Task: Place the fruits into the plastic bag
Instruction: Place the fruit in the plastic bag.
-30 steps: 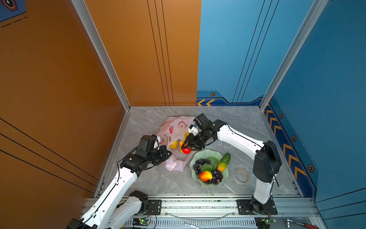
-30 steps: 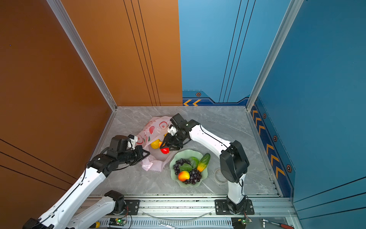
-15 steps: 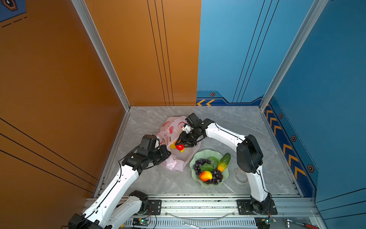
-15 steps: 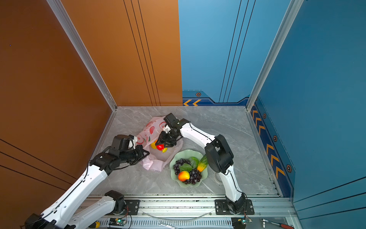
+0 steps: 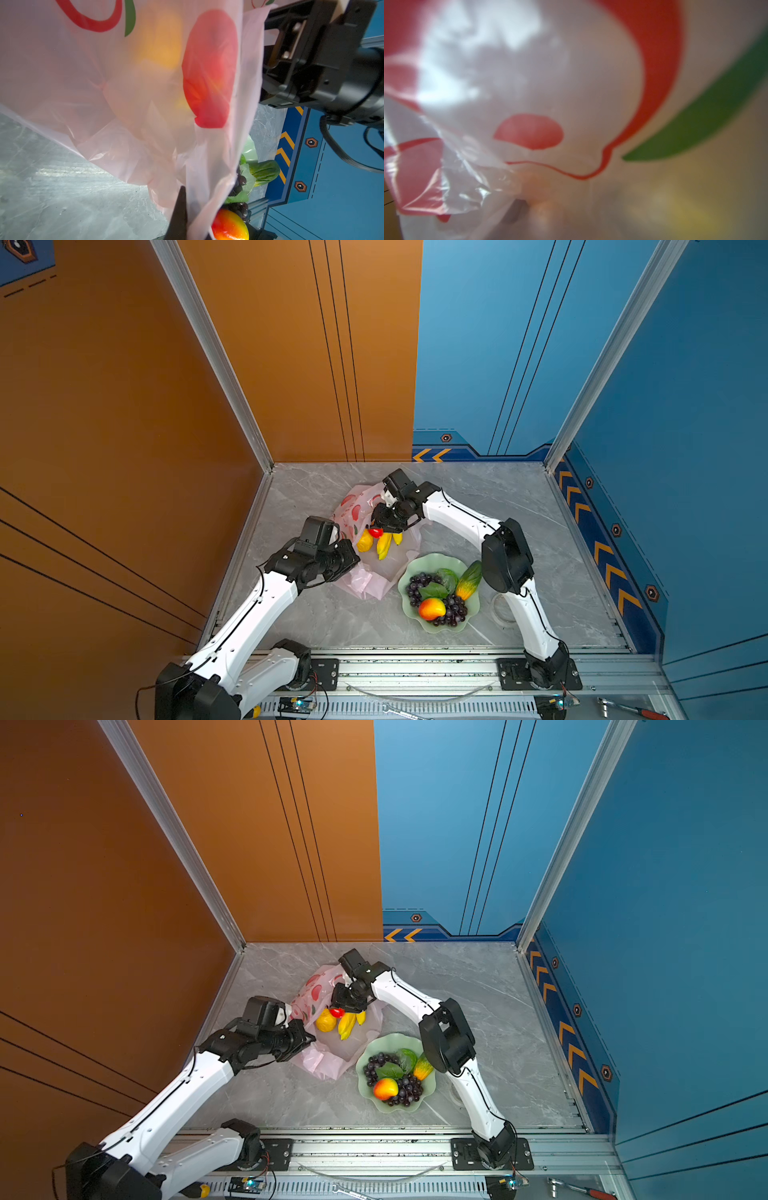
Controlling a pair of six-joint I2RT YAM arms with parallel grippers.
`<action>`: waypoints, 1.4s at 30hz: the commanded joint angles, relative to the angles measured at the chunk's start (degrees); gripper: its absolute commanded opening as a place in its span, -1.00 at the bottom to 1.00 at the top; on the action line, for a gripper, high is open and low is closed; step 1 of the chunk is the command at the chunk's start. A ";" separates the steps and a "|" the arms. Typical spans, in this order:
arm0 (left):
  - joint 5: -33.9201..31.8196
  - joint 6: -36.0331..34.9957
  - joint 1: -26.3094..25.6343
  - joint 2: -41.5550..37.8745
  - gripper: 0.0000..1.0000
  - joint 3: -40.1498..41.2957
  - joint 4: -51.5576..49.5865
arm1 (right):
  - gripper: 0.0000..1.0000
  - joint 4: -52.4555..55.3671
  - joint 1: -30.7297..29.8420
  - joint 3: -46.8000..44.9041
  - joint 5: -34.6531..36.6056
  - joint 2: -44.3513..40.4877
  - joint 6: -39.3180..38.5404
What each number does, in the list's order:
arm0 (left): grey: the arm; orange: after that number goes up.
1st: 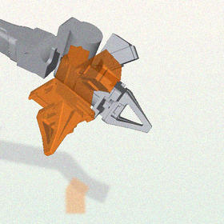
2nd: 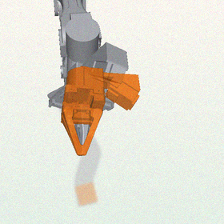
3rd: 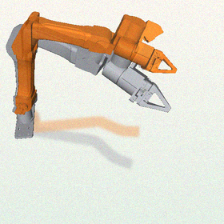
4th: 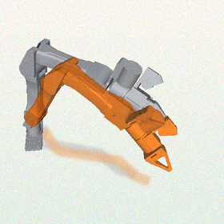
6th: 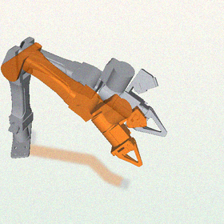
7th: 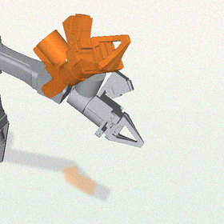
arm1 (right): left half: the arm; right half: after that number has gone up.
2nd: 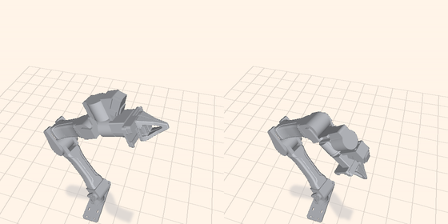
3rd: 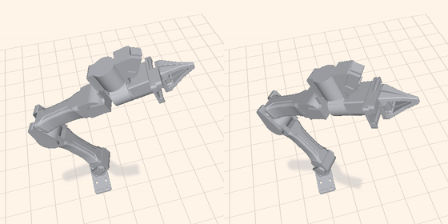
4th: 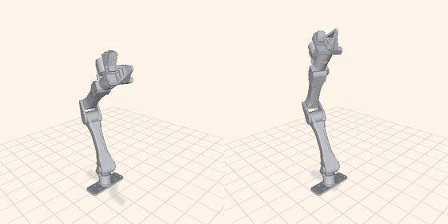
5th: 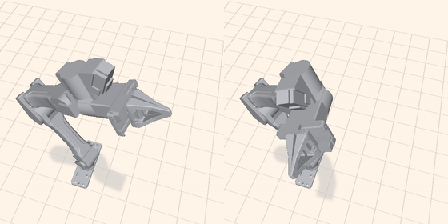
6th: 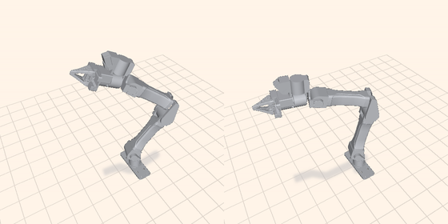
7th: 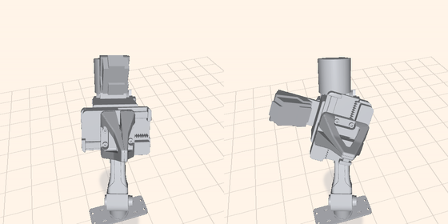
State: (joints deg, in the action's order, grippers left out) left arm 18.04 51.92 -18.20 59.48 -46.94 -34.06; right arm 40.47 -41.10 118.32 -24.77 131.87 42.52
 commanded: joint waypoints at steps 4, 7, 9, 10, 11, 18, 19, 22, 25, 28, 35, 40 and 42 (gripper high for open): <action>0.68 -1.03 1.67 0.63 -1.00 -2.16 -0.65 | 0.02 4.13 -0.55 5.38 5.24 4.64 -3.55; 0.73 -0.94 2.07 0.80 -1.00 -2.04 -0.65 | 0.06 4.20 -0.73 6.46 5.62 5.62 -3.80; 0.74 -0.94 2.20 0.98 -1.00 -2.02 -0.65 | 0.13 4.27 -0.82 6.81 5.57 6.01 -3.69; 0.68 -0.88 2.20 1.07 -1.00 -2.02 -0.57 | 0.15 4.27 -0.82 6.83 5.48 6.18 -3.61; 0.70 -0.86 2.20 1.15 -1.00 -2.06 -0.48 | 0.18 4.23 -0.90 6.83 5.45 6.20 -3.54; 0.63 -0.77 2.29 0.92 -1.00 -1.67 -0.30 | 0.43 4.69 -1.20 6.57 5.26 5.15 -3.74; 0.51 -0.77 2.29 0.83 -1.00 -1.62 -0.30 | 0.44 4.72 -1.28 6.52 5.26 4.89 -3.74; 0.41 -0.77 2.29 0.57 -1.00 -1.49 -0.28 | 0.44 4.83 -1.40 6.32 5.13 3.82 -3.73; 0.49 -0.85 2.33 0.57 -1.00 -1.49 -0.30 | 0.44 4.78 -1.59 5.81 5.41 2.24 -3.75; 0.83 -0.99 2.42 0.72 -1.00 -1.50 -0.05 | 0.45 4.73 -1.87 5.02 5.84 0.57 -3.68; 1.29 -1.03 2.73 0.40 -1.00 -1.06 0.79 | 0.46 5.04 -2.64 3.87 6.00 -1.80 -3.24; 1.82 -0.94 3.25 -0.20 -1.00 -0.52 1.28 | 0.46 5.83 -3.26 1.25 6.84 -5.40 -3.30; 2.15 -0.94 3.52 -0.60 -1.00 -0.40 1.32 | 0.46 6.09 -3.62 -0.94 7.40 -7.89 -3.65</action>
State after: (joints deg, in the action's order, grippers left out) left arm 18.70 51.92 -15.42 60.07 -47.33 -33.54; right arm 44.16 -44.16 119.68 -19.38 127.96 39.40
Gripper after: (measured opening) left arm 0.045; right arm 0.730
